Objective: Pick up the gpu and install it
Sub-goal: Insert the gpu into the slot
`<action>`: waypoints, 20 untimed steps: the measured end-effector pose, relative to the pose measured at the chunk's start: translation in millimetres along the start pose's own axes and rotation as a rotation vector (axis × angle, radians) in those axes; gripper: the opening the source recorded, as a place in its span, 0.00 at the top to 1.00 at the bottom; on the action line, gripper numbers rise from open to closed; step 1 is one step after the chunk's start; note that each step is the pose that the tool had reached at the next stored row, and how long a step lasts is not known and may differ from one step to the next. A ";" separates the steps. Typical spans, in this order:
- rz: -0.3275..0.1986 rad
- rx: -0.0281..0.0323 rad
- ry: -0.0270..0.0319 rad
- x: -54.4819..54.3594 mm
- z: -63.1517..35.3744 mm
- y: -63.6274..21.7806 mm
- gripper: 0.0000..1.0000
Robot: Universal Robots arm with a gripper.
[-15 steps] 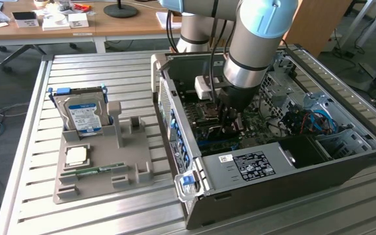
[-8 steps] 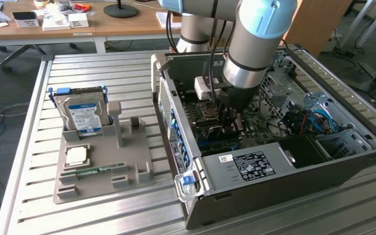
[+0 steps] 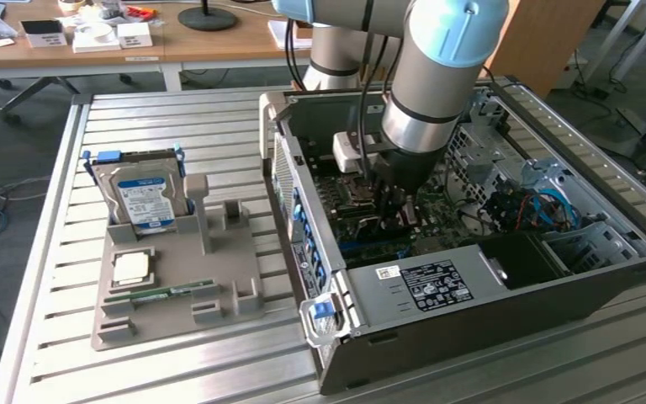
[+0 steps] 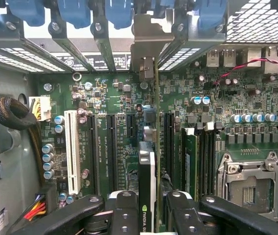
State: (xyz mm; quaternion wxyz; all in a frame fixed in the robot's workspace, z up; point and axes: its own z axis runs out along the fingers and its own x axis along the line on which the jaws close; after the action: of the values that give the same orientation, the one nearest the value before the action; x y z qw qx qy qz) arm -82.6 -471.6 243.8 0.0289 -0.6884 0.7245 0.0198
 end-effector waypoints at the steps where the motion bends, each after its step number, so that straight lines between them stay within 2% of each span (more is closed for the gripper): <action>1: 0.000 -0.0001 0.0000 0.0 0.0 0.1 0.73; 11: 0.001 -0.0004 -0.0012 0.0 0.5 0.6 0.73; 13: 0.001 0.0000 -0.0004 0.0 0.1 0.3 0.73; 14: 0.000 -0.0001 -0.0003 0.0 0.1 0.2 0.67; 20: 0.000 -0.0001 -0.0001 -1.1 -2.4 0.2 0.67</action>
State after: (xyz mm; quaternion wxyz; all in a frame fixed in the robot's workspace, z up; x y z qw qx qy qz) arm -82.7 -470.7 246.2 0.0290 -0.6883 0.7246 0.0199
